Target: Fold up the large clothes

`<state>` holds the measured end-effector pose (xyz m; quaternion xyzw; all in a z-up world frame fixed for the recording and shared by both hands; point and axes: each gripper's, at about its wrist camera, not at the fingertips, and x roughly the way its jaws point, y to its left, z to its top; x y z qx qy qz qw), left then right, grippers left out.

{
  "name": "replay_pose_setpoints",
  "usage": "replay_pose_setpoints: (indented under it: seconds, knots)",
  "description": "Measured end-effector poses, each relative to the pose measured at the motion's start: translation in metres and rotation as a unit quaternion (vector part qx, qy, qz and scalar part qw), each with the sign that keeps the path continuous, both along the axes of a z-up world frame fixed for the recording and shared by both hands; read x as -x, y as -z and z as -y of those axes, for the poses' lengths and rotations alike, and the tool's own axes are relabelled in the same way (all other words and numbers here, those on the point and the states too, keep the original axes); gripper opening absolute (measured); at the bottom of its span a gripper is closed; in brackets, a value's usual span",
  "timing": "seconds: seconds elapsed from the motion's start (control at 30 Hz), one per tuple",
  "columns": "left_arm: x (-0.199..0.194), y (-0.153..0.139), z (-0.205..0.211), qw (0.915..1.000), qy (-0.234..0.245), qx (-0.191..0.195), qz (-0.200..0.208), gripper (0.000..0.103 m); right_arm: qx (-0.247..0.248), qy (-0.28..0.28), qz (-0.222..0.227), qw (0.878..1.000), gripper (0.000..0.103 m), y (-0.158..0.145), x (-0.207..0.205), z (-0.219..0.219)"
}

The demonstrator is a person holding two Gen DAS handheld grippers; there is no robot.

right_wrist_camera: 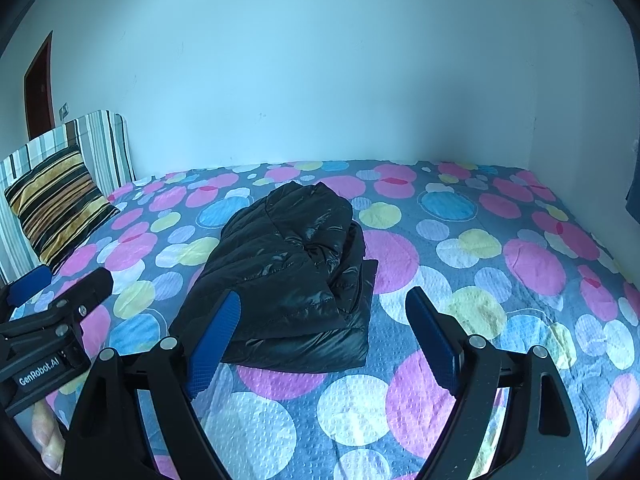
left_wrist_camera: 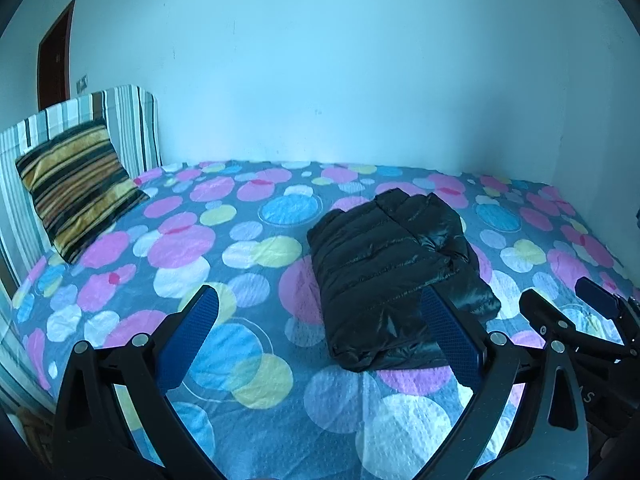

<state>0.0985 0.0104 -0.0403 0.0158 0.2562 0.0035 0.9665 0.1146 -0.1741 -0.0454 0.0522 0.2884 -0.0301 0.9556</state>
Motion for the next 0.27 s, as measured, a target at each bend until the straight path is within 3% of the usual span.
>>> replay_pose_setpoints:
  seconds: [0.13,0.27]
  knots:
    - [-0.011,0.005,-0.006,1.0,0.0,-0.001,0.0,0.101,0.001,-0.004,-0.003,1.0,0.083,0.006,-0.003,0.001]
    - [-0.041,0.029,-0.033,0.9986,-0.024,0.014,-0.045,0.101,-0.004,0.001,-0.01,1.0,0.083,0.012,-0.007,0.012]
